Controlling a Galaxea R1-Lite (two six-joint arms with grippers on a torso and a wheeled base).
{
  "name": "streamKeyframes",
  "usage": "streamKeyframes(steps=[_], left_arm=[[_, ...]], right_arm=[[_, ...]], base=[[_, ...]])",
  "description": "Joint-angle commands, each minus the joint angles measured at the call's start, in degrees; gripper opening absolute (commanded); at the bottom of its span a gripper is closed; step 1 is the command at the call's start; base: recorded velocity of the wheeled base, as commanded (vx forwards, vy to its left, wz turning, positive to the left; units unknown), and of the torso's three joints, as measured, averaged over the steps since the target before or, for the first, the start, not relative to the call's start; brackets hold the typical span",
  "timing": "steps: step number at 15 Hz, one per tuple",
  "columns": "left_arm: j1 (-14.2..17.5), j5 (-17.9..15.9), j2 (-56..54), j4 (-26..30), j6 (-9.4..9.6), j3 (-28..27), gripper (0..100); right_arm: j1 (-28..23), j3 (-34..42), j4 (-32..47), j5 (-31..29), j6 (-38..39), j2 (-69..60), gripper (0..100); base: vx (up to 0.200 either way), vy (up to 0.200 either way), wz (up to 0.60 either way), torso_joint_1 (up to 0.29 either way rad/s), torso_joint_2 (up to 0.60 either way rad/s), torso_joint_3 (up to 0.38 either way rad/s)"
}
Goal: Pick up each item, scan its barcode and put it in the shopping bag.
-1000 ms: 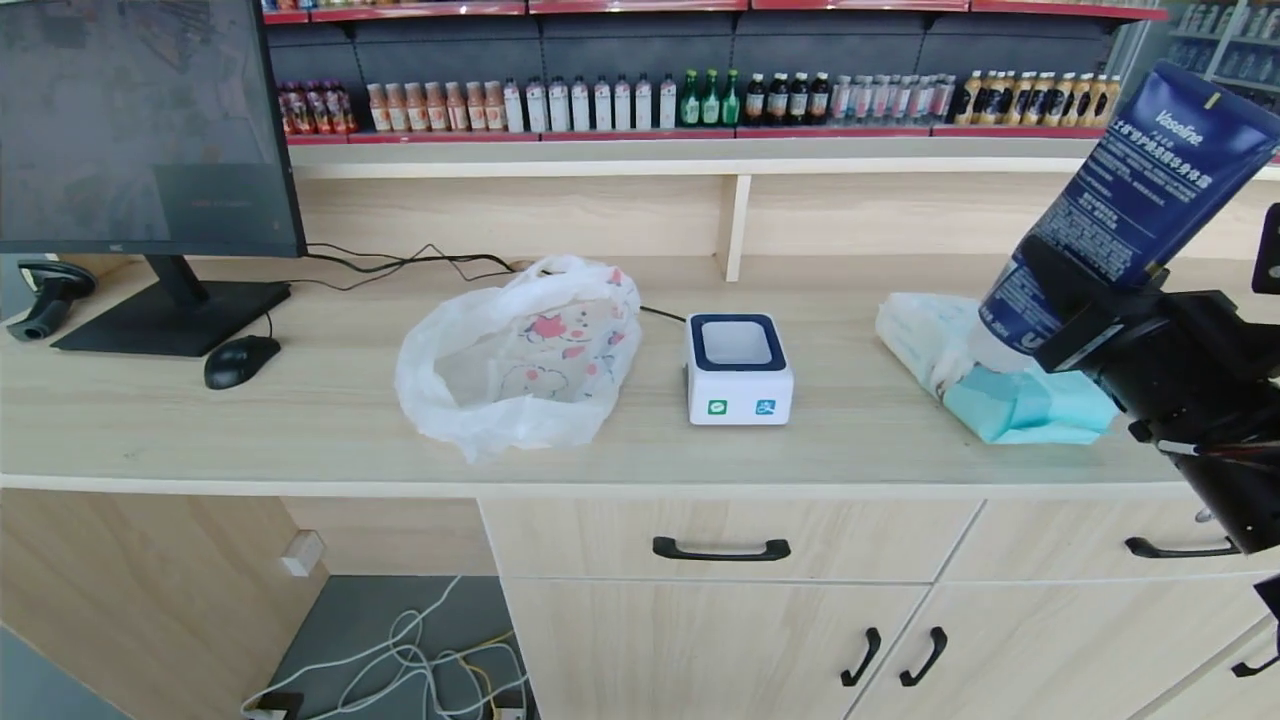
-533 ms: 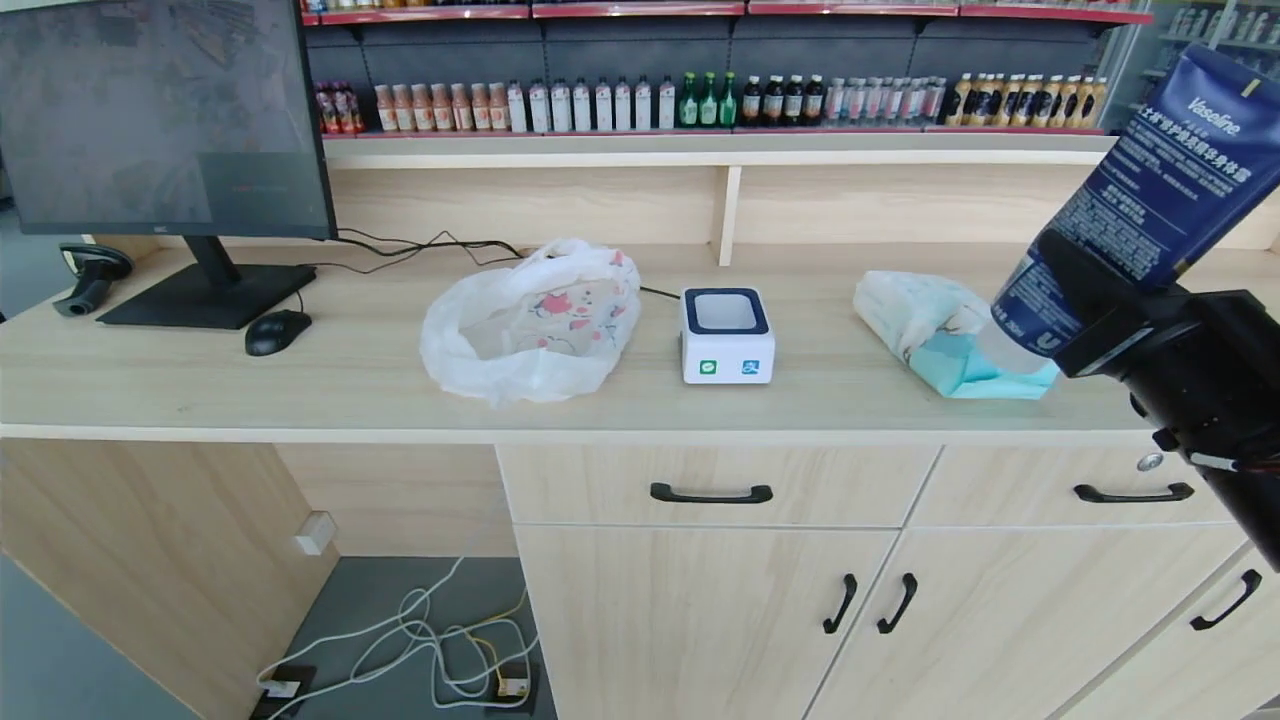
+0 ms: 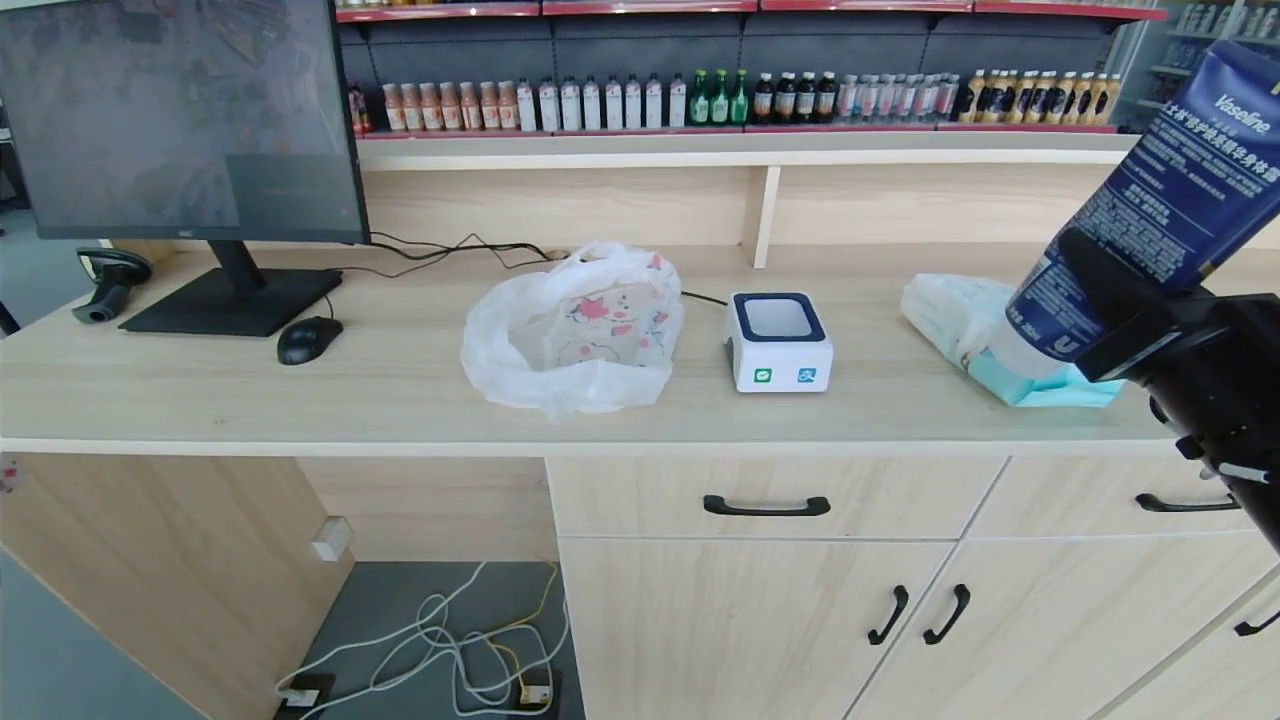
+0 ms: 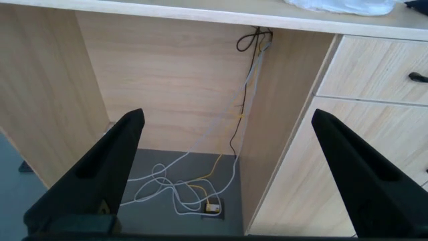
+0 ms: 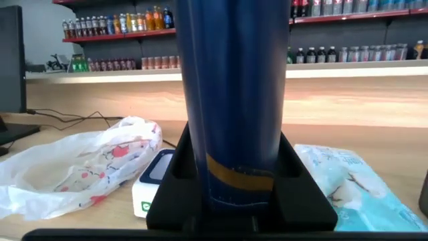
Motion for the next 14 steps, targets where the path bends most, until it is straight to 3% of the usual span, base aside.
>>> streamKeyframes(steps=[1,3,11,14], left_arm=[[0.0,0.0,0.0,0.0,-0.03,0.0,100],[0.0,0.0,0.0,0.0,-0.03,0.0,100],[0.0,0.0,0.0,-0.1,0.05,0.0,100],[0.0,0.0,0.0,-0.1,0.05,0.0,100]], right_arm=[[0.1,0.0,0.1,0.0,0.0,0.1,0],[0.1,0.0,0.1,0.1,0.0,0.1,0],[1.1,-0.1,0.1,0.1,0.0,0.1,0],[1.1,-0.3,0.1,0.1,0.0,0.0,0]], base=[[0.000,0.200,0.00,-0.007,0.00,0.002],[0.000,0.200,0.00,0.005,0.00,0.005],[0.000,0.000,0.00,0.000,0.00,0.000],[0.000,0.000,0.60,-0.001,0.00,0.004]])
